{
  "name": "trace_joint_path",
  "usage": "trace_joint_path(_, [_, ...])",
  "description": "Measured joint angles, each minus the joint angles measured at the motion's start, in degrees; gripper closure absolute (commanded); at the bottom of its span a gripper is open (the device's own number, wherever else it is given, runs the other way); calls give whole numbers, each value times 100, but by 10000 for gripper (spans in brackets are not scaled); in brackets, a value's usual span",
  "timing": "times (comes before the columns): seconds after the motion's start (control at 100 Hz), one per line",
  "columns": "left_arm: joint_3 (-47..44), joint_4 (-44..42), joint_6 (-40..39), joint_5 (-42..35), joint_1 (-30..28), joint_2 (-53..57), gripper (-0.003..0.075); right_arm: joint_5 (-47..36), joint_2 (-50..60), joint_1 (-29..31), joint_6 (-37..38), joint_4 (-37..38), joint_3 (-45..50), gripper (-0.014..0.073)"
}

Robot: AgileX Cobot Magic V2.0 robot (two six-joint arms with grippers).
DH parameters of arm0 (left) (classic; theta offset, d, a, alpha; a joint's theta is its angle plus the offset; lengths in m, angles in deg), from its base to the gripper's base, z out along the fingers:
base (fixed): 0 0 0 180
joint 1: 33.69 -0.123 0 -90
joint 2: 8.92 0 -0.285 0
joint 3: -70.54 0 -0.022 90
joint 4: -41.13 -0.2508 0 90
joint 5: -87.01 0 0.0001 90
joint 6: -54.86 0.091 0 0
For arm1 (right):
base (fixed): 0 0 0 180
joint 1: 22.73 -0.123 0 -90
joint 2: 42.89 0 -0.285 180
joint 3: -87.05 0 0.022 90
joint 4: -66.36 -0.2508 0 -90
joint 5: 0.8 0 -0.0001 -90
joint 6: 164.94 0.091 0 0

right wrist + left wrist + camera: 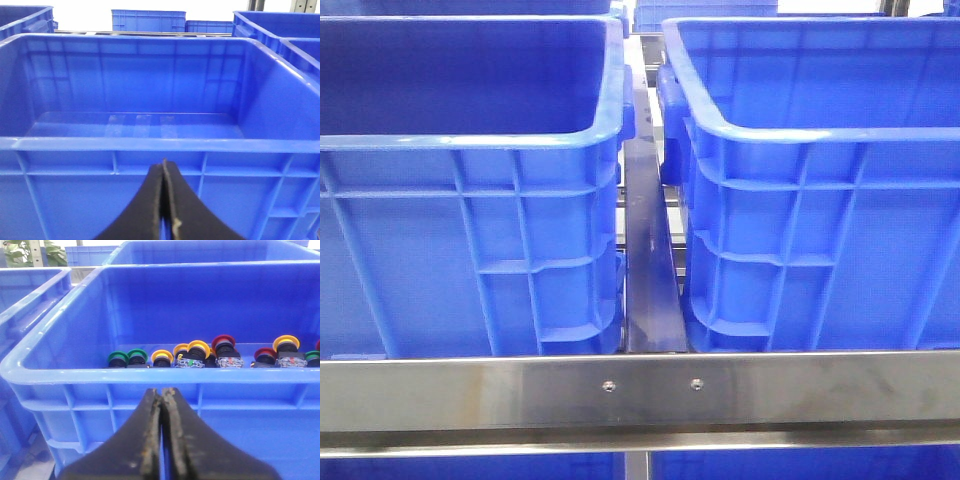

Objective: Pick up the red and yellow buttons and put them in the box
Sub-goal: 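Reach the left gripper down into the button bin toward a yellow button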

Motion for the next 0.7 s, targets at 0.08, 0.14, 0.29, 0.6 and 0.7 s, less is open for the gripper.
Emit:
trace_joint_path(0.08, [0,0,0,0,0,0,740,0,0,0,0,0,0,656])
trace_joint_path(0.14, [0,0,0,0,0,0,740,0,0,0,0,0,0,656])
trace_joint_path(0.29, [0,0,0,0,0,0,740,0,0,0,0,0,0,656])
trace_joint_path(0.6, [217,211,0,297,0,0,740,0,0,0,0,0,0,656])
trace_joint_path(0.7, [610,220,0,743,0,-50,741,0,0,0,0,0,0,656])
